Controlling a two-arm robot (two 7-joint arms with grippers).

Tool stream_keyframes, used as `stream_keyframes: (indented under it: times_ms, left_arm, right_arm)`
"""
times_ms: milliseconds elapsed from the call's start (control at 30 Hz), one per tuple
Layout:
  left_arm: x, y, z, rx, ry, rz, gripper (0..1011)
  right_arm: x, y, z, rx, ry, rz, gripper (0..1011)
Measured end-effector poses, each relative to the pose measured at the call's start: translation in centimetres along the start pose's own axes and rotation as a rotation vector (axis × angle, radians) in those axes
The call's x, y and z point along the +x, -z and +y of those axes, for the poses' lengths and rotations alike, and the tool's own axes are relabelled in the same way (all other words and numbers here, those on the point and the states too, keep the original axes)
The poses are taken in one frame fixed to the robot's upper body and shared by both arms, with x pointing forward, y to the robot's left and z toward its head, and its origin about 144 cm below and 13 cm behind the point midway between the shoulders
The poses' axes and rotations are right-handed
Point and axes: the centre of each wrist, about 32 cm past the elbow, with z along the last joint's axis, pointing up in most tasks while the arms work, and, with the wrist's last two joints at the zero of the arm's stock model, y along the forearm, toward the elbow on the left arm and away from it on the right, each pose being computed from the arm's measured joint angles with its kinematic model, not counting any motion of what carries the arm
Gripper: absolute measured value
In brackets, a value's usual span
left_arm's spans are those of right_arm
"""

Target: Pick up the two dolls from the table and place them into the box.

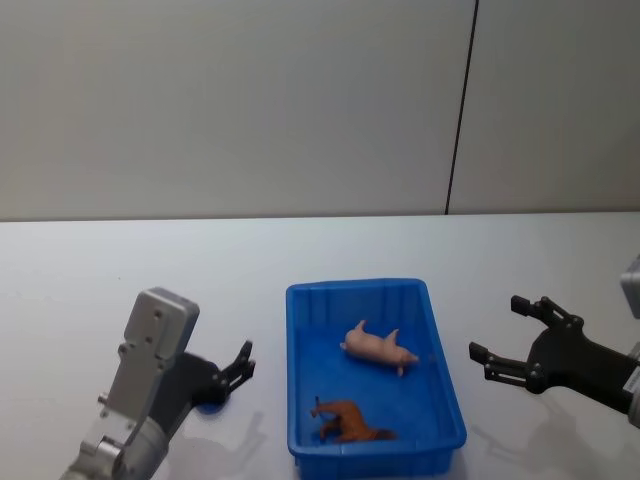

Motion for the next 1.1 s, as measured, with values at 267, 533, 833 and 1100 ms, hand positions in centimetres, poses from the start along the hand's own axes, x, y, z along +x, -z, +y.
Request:
stream_keyframes:
  times_ms: [267,533,833,1100]
  left_arm:
    - [0.5,1.5,0.1,0.058,0.02,0.01,1001]
    - [1.2,3.1,-0.7,0.094,0.052,0.021,1001]
    - [1.9,4.5,-2.0,0.115,0.077,0.032,1001]
    - [2.4,5.4,-2.9,0.129,0.089,0.035,1001]
  right_arm:
    - [0.0,0.0,0.0,0.0,0.001,0.0,1001]
    - [0.0,0.0,-0.1,-0.001,0.002,0.001,1001]
    - [0.0,0.0,-0.1,-0.001,0.002,0.0,1001]
    - [0.0,0.0,-0.1,-0.002,0.002,0.0,1001]
